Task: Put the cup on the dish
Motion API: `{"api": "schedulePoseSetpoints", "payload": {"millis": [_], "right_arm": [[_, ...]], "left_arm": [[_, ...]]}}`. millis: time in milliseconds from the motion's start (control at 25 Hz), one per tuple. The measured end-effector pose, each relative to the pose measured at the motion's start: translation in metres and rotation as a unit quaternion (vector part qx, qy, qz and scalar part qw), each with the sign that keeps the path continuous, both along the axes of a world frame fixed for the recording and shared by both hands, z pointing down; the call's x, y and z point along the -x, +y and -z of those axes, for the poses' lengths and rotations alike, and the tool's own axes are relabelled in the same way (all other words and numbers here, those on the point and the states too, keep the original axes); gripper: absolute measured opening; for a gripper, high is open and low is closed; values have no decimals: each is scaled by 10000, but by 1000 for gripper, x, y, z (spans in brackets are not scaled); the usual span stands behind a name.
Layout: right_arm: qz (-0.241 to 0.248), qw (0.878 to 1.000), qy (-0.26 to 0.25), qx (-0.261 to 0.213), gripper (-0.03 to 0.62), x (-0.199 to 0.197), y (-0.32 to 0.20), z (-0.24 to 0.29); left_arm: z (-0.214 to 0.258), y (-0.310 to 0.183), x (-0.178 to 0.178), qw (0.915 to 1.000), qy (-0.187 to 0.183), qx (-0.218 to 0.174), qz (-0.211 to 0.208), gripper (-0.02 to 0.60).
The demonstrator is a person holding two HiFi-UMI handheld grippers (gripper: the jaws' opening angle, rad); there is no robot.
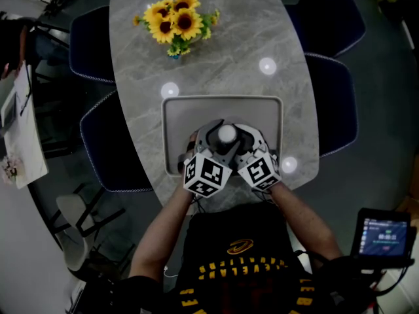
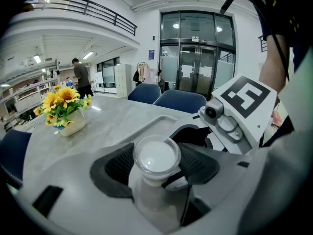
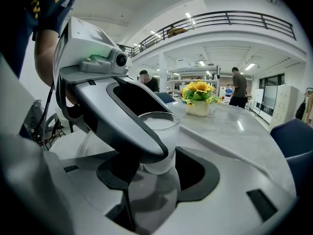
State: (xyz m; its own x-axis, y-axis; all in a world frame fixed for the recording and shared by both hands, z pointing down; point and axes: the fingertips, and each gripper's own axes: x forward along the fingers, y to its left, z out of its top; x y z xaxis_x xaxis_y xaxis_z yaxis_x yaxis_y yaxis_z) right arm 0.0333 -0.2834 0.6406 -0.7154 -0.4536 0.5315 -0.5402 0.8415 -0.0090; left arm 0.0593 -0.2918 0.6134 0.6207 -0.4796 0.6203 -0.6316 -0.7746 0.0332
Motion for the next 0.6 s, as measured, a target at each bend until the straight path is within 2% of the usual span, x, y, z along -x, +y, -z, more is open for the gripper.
{"api": "schedulePoseSetpoints", "payload": {"millis": [320, 600], "right_arm": [[-12, 9999, 122, -34, 235, -1, 0, 1], [-38, 9999, 111, -69, 235, -3, 0, 0]], "left_arm": [[2, -2, 5, 9997, 62, -92, 234, 292], [0, -2, 6, 9996, 117, -72, 238, 301]]}}
